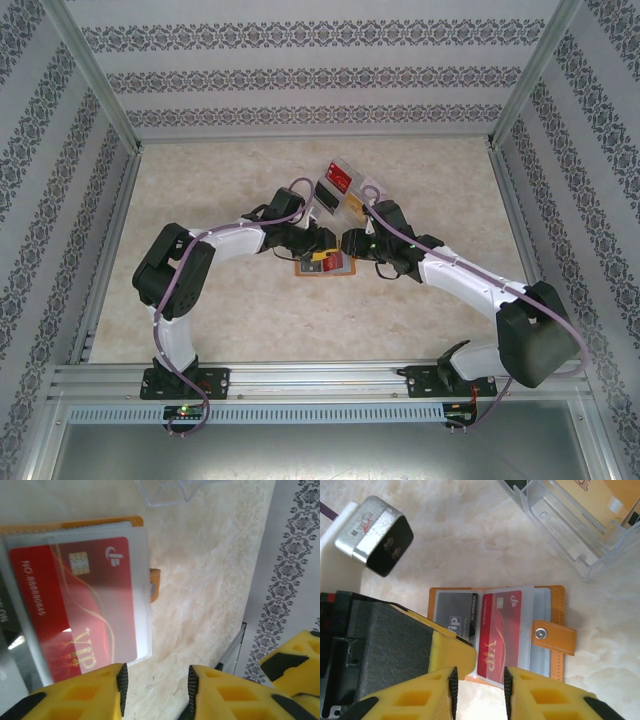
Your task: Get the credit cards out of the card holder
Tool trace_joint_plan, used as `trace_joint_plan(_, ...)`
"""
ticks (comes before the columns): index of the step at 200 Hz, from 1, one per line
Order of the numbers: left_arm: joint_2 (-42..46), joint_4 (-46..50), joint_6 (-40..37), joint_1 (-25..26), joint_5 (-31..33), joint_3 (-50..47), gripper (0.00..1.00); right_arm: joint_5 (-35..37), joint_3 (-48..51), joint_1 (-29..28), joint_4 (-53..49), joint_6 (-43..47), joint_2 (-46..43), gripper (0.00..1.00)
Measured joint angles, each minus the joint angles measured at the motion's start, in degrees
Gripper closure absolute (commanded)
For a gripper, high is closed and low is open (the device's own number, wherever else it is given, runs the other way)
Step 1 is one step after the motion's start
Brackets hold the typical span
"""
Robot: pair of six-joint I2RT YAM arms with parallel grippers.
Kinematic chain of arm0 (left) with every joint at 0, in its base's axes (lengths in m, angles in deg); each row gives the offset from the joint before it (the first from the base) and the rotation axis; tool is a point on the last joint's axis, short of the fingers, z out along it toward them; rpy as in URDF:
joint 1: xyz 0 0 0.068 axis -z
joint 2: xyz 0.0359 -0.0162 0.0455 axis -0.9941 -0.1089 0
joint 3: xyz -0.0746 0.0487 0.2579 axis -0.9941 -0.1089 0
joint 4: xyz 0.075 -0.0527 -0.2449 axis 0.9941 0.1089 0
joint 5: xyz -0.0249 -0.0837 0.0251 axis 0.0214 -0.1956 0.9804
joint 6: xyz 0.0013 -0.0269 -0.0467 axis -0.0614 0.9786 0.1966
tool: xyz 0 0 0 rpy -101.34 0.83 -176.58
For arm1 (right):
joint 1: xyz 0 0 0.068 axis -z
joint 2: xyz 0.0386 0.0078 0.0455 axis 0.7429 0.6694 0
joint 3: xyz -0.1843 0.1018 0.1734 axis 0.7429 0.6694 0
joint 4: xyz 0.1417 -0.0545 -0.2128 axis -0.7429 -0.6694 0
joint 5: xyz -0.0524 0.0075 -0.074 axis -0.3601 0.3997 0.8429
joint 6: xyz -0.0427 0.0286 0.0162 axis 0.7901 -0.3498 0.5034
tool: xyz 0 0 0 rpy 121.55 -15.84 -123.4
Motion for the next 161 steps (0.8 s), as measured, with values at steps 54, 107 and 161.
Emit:
trace_joint_plan(54, 0.02, 4.81, -0.85, -0.11, 6.99, -0.52, 0.69, 0.2, -3.02, -1.2, -2.97, 0.42, 9.97, 0.77)
trace_joint_plan(107, -0.26, 5.31, -0.81, -0.11, 7.76, -0.94, 0.7, 0.22, -5.44, -1.9, -4.28, 0.72, 14.56, 0.82)
trace_joint_plan(161, -2.78, 5.18, -0.79, -0.11, 7.37, -0.92, 0.69, 1.6, -6.97, -1.9, -5.22, 1.38, 18.45, 0.79)
